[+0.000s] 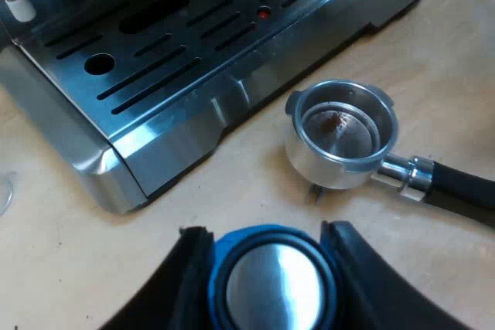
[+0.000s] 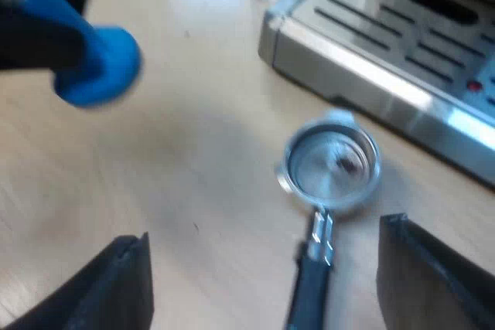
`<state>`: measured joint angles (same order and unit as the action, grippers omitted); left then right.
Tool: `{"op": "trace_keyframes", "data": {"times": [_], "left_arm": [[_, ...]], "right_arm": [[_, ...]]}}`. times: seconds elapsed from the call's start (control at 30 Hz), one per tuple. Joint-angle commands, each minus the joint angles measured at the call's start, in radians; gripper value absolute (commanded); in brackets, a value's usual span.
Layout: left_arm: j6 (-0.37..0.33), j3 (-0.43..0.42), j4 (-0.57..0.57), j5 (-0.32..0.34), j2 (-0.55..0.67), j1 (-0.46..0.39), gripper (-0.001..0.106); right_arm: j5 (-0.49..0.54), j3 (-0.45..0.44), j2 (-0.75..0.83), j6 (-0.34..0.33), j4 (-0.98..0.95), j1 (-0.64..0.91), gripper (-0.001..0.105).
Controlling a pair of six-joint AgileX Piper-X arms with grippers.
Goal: Grind coffee beans and then tamp
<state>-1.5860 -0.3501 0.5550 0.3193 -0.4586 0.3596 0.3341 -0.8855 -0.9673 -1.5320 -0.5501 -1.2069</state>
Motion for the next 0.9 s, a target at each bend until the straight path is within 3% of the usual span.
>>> {"op": "trace_keyframes", "data": {"times": [0.03, 0.27, 0.47, 0.67, 0.9], "left_arm": [[-0.009, -0.001, 0.036, 0.002, 0.020, 0.004, 0.004], [-0.009, -0.001, 0.069, 0.037, 0.022, 0.004, 0.004], [-0.009, -0.001, 0.069, 0.037, 0.022, 0.004, 0.004], [-0.013, -0.001, 0.073, 0.037, 0.022, 0.004, 0.004], [-0.082, -0.010, 0.076, 0.072, 0.022, 0.004, 0.004]], "right_arm": [[-0.002, -0.003, 0.003, -0.014, -0.054, 0.006, 0.063], [-0.004, 0.037, 0.003, -0.011, -0.052, 0.038, 0.063], [-0.152, 0.110, 0.003, -0.011, 0.042, 0.143, 0.063], [-0.160, 0.164, 0.025, -0.019, 0.084, 0.163, 0.063], [-0.158, 0.223, 0.120, -0.017, 0.084, 0.163, 0.063]]}}
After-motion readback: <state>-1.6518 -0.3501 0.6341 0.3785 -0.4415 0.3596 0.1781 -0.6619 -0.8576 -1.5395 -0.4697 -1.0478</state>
